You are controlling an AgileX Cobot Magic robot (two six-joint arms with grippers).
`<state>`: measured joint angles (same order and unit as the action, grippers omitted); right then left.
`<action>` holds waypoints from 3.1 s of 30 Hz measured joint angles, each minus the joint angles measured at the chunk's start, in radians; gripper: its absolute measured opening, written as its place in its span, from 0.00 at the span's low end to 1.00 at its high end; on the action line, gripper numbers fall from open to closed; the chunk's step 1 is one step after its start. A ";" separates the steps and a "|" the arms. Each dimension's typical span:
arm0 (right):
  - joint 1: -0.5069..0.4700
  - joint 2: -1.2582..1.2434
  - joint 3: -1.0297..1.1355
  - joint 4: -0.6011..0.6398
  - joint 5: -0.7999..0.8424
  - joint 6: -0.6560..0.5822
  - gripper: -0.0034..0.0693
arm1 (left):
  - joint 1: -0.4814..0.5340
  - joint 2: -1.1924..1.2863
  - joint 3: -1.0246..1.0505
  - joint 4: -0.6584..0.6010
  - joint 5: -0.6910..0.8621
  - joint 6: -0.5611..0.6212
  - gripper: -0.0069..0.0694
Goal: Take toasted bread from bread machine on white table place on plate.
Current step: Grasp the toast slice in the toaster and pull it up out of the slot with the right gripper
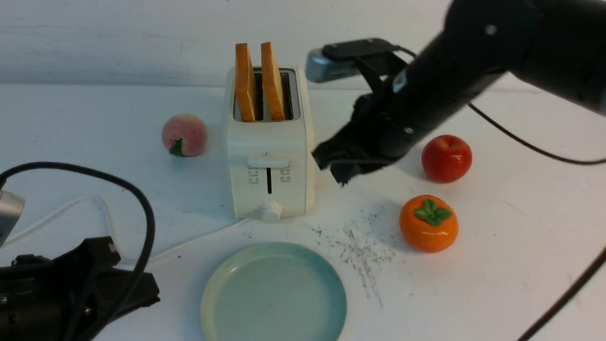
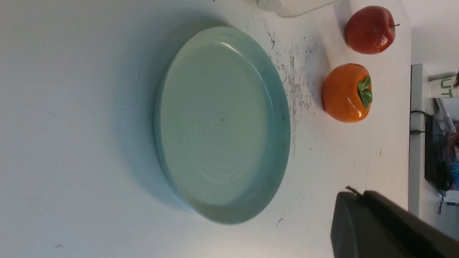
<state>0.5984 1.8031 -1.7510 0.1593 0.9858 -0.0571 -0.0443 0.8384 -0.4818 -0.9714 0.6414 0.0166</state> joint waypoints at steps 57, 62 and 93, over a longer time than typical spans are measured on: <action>0.066 0.041 -0.202 -0.373 -0.423 0.226 0.04 | 0.000 0.000 0.000 0.016 0.043 0.000 0.18; 0.066 0.125 -0.202 -0.373 -0.456 0.332 0.14 | 0.000 0.000 0.000 0.017 0.053 0.000 0.18; 0.011 0.327 -0.201 -0.375 -0.621 0.491 0.50 | 0.000 0.000 0.000 0.018 0.073 0.000 0.23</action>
<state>0.6096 2.1298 -1.9519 -0.2155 0.3648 0.4338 -0.0443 0.8384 -0.4818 -0.9537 0.7146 0.0166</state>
